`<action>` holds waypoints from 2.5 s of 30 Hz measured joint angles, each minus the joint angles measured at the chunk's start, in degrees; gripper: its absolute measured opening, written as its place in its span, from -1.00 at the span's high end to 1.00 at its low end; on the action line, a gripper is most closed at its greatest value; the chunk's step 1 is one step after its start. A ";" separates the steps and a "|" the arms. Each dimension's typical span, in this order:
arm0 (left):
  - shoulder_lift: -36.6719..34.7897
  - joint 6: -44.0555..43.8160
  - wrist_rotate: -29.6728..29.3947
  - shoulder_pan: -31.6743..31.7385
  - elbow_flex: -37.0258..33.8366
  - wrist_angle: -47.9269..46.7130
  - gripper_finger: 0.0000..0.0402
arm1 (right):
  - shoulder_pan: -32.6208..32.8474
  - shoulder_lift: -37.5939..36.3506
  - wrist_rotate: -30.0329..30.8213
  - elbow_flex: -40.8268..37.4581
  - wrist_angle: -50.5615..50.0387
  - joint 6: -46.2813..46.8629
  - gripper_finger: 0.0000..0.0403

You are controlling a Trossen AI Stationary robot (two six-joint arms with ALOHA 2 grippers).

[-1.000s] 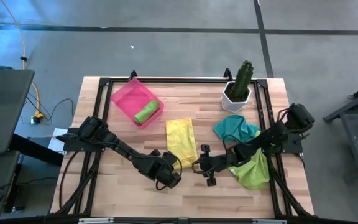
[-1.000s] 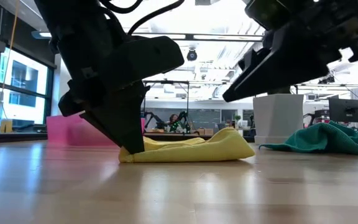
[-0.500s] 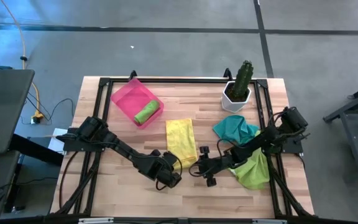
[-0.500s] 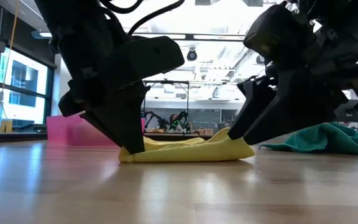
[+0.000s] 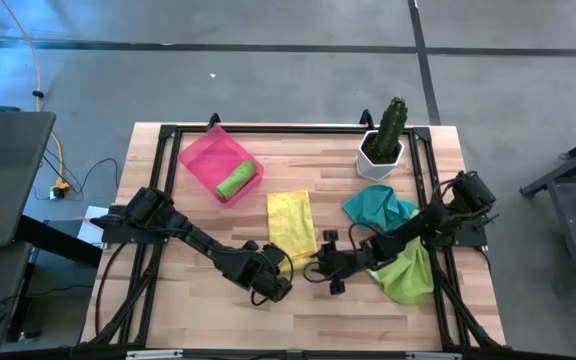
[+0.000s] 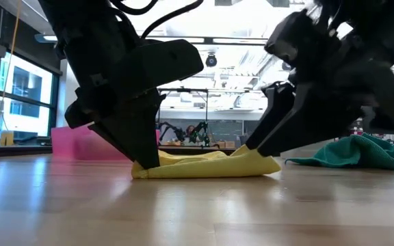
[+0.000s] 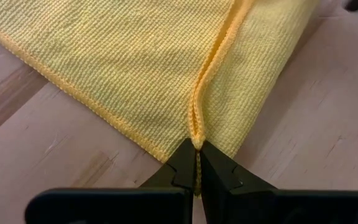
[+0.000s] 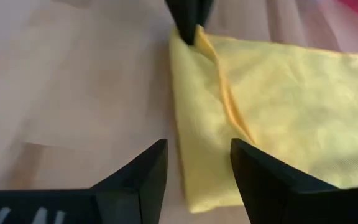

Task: Roll microfiber towels into tight, uniform cylinder then place into a basket
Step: Roll the yellow microfiber cloth

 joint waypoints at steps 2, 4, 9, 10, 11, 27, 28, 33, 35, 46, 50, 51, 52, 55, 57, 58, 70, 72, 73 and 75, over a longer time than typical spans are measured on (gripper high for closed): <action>0.00 0.00 0.00 0.02 0.00 0.00 0.98 | -0.32 0.00 0.03 0.00 -1.43 1.01 0.16; 0.00 0.00 0.02 0.00 0.00 0.05 0.98 | -0.75 0.00 -1.37 0.00 -3.58 2.83 0.16; 0.00 0.00 0.10 0.02 0.00 0.15 0.98 | -1.50 -0.02 -2.58 0.06 -8.53 7.76 0.16; 0.00 0.00 0.11 0.02 0.00 0.15 0.98 | -1.53 -0.02 -2.87 0.07 -8.82 8.62 0.16; 0.00 0.00 0.11 0.02 0.00 0.15 0.98 | -1.53 -0.03 -3.40 0.07 -8.90 8.98 0.16; 0.01 6.98 2.45 0.02 0.00 1.55 0.92 | -1.42 -0.17 -4.68 0.20 -11.54 14.80 0.16; -0.08 8.40 3.16 0.02 0.00 1.81 0.90 | -1.42 -0.17 -4.68 0.20 -11.67 15.00 0.16; -0.31 16.02 6.37 0.01 0.52 1.95 0.78 | -1.42 -0.17 -4.68 0.17 -11.80 15.02 0.16; -0.28 19.11 6.42 -0.05 1.04 1.74 0.72 | -1.42 -0.17 -4.69 0.13 -11.74 15.06 0.16; -0.35 25.61 4.24 3.25 4.63 -13.98 0.33 | -1.40 -0.09 -4.72 0.04 -11.17 15.22 0.16; -0.35 25.62 7.46 4.29 7.79 -21.30 0.29 | -1.40 -0.07 -4.75 0.02 -11.06 15.25 0.16; -0.35 25.78 8.85 4.39 8.52 -21.68 0.30 | -1.40 -0.07 -4.74 0.02 -11.05 15.60 0.16; -0.35 26.35 10.24 4.43 9.21 -21.34 0.30 | -1.40 -0.07 -4.73 0.02 -11.04 16.36 0.16; -0.36 30.13 13.65 3.17 10.75 -17.26 0.34 | -1.40 -0.04 -4.73 0.02 -10.95 18.58 0.16; -0.44 34.41 14.54 1.76 10.92 -12.78 0.36 | -1.40 -0.04 -4.63 0.02 -10.93 19.06 0.16; -0.44 36.48 14.48 1.06 10.92 -11.03 0.36 | -1.40 -0.02 -4.41 0.02 -10.93 19.09 0.16; -0.52 36.10 2.10 -1.55 8.52 -5.33 0.26 | -1.40 0.00 -4.30 -0.02 -10.68 19.27 0.16; -0.52 35.72 3.41 -1.62 6.97 -3.22 0.22 | -1.40 0.00 -4.27 -0.02 -10.64 19.70 0.16; -0.52 35.80 3.36 -1.65 6.27 -2.62 0.20 | -1.40 0.00 -4.27 -0.02 -10.63 19.69 0.16; -0.52 35.94 2.68 -1.70 5.48 -1.93 0.14 | -1.40 0.00 -4.27 -0.02 -10.62 19.68 0.16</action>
